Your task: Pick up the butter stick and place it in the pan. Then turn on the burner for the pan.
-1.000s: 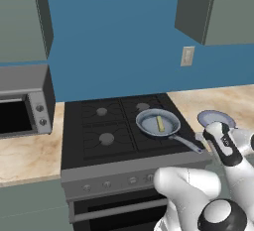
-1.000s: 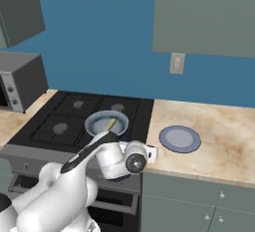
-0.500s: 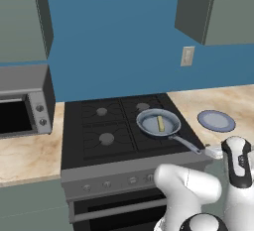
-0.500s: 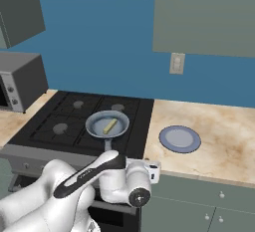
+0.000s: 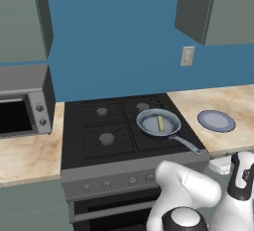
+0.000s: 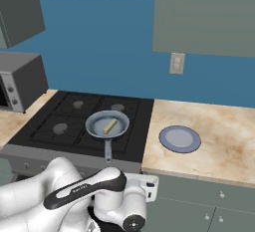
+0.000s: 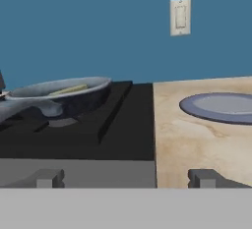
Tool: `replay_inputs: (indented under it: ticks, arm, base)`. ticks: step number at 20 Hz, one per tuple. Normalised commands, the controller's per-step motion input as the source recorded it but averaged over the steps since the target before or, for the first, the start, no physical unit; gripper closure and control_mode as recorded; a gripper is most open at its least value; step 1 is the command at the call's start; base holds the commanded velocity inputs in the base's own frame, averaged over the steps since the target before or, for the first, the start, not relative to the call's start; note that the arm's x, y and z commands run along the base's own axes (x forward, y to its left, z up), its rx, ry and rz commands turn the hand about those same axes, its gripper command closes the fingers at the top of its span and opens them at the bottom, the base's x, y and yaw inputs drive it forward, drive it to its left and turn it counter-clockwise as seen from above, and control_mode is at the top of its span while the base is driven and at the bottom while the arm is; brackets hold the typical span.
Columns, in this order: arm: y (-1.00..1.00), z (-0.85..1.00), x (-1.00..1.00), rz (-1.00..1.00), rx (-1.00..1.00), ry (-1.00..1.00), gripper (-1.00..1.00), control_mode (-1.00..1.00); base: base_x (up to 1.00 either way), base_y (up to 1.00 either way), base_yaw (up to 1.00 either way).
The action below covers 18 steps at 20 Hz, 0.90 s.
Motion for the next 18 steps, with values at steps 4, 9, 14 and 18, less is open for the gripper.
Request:
replay_inputs:
  ticks: [4,9,14,18]
  arm:
    - [0.00,-0.07,-0.13,0.00,0.00,-0.03,-1.00,-1.00]
    - [0.02,-0.05,-0.11,0.00,0.00,-0.04,-1.00,-1.00]
    - [0.04,-0.22,-0.20,0.00,0.00,-0.07,-1.00,-1.00]
    - [0.06,-0.17,-0.09,0.00,0.00,-0.05,-1.00,-1.00]
  base:
    - [0.00,0.00,0.00]
    - [0.00,0.00,0.00]
    - [0.00,0.00,0.00]
    - [0.00,0.00,0.00]
